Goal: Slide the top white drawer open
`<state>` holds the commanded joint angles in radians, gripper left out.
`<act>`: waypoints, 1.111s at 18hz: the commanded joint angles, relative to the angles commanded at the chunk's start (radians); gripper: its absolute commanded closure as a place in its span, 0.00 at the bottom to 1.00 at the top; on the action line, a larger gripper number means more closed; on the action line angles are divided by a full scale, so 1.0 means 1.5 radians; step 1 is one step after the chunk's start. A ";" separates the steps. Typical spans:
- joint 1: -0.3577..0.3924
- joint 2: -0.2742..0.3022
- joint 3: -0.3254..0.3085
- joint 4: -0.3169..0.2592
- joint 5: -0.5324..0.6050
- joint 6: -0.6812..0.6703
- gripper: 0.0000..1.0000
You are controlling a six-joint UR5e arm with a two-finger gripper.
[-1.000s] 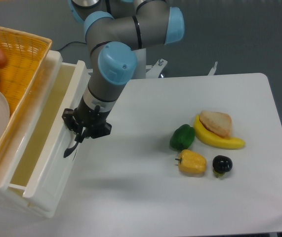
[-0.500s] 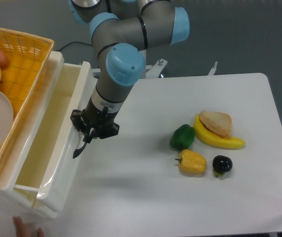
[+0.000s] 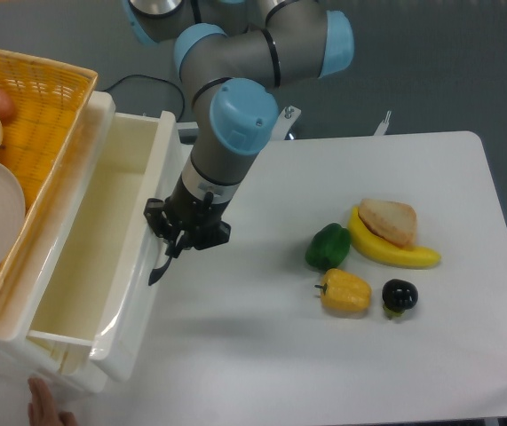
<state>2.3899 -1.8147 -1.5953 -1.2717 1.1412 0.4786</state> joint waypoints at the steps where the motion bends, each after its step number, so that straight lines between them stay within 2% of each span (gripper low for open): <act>1: 0.001 -0.001 0.001 0.000 0.003 0.000 0.84; 20: 0.053 -0.016 0.007 -0.002 0.000 0.042 0.84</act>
<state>2.4696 -1.8392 -1.5846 -1.2747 1.1413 0.5415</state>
